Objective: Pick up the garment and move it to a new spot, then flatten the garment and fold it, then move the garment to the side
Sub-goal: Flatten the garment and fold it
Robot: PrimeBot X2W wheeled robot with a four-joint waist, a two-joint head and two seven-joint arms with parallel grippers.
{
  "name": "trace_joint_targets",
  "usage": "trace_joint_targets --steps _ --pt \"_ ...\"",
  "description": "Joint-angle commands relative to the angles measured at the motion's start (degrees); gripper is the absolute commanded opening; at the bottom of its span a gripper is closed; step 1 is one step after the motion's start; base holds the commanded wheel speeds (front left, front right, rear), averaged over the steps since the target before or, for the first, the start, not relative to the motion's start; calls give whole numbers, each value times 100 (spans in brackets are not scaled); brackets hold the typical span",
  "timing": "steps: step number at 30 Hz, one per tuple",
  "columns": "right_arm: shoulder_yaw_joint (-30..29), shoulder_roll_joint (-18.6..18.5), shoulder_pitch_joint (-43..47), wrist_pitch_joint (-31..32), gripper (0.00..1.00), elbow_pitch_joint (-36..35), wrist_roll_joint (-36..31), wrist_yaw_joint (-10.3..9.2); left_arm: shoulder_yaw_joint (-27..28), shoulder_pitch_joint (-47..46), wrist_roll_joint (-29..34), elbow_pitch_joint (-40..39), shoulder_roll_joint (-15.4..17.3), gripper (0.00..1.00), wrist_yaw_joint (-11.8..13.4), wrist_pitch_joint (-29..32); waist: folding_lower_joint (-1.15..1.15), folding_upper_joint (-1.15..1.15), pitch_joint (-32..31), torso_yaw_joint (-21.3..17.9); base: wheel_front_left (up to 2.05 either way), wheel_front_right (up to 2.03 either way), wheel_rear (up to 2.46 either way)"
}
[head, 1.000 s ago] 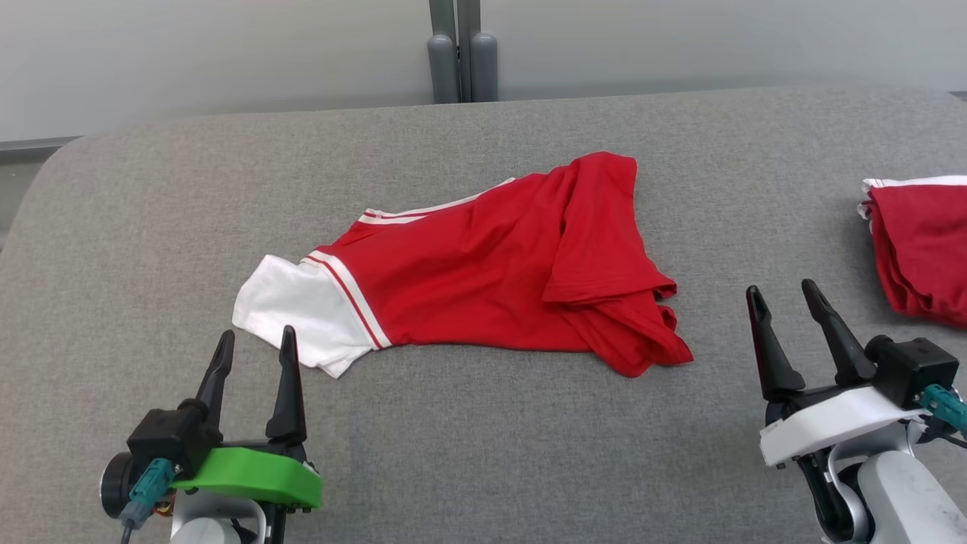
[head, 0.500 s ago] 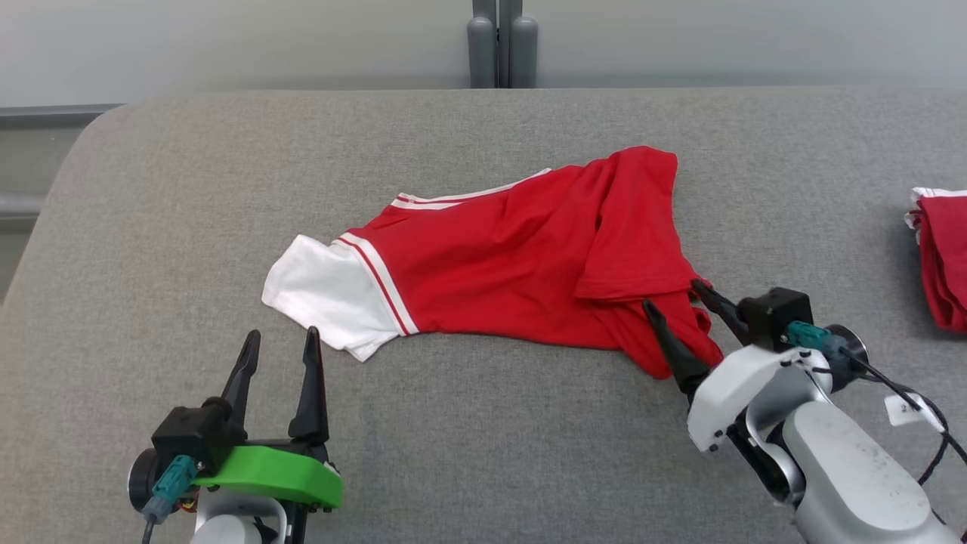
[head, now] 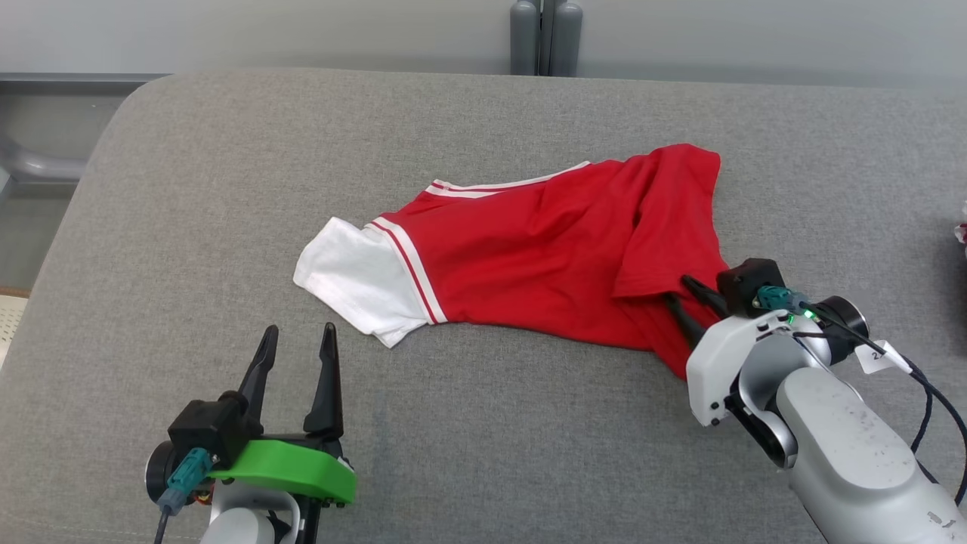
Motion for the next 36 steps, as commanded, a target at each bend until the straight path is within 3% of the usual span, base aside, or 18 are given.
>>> trace_joint_targets --steps 1,9,13,20,27,36 --pt "-71 -13 -19 -71 0 7 -30 1 43 -28 44 19 -26 100 -27 -16 0 0 -2 5 0 0 0" --pt "-820 -122 -190 -386 0 -309 196 1 107 -108 161 -14 -79 100 -135 -10 0 0 257 -52 0 0 0" --pt "-1052 -459 -565 -288 0 -410 440 1 83 -296 238 -29 -101 100 -190 -10 0 0 658 -35 0 0 0" --pt "-1314 -1040 -1461 -10 0 28 1013 1 41 -678 305 -69 -186 100 -258 -10 0 0 1336 161 0 0 0" --pt "-1055 -1364 -2086 -69 4 717 1272 1 80 -826 300 24 -235 100 -303 -9 0 0 1464 238 0 0 0" --pt "-113 -1428 -2964 -1029 0 1417 1204 0 121 -983 396 55 -258 100 -366 -9 0 0 1598 141 0 0 0"
